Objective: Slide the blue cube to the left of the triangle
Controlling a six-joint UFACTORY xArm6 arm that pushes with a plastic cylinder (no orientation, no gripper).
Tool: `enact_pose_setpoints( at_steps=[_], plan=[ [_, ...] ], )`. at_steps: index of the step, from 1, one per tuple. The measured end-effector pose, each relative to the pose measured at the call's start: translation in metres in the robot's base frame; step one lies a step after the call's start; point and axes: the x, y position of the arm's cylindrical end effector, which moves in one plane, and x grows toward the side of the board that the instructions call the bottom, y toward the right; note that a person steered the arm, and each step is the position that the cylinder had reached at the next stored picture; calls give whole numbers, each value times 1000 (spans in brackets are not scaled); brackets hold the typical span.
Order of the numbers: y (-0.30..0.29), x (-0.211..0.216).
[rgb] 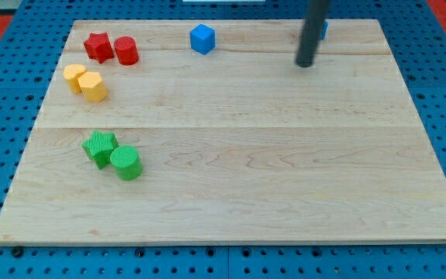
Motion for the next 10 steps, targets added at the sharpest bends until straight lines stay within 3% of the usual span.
enact_pose_setpoints(
  at_steps=[1,2,3,4,6,8,9,10],
  plan=[
    [-114,-45],
    [-138,-58],
    [-143,6],
    [-221,-33],
    [-274,-87],
    [-124,-61],
    [-172,-74],
    [-136,-90]
  ],
)
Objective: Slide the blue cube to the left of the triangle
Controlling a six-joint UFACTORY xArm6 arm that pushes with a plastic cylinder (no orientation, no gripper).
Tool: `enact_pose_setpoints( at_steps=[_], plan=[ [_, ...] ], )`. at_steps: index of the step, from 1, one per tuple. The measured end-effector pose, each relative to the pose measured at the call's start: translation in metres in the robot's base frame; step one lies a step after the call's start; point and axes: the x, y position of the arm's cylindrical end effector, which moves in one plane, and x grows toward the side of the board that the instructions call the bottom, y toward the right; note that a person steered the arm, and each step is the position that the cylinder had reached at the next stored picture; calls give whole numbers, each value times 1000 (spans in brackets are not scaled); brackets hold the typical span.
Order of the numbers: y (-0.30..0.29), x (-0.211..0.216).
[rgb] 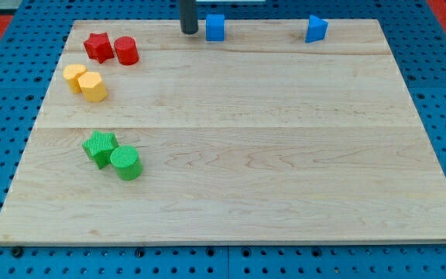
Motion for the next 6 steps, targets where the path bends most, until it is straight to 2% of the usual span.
enact_pose_setpoints(
  at_steps=[2,3,4,5,6],
  plan=[
    [33,-19],
    [56,10],
    [107,47],
    [93,78],
    [-2,94]
  ],
)
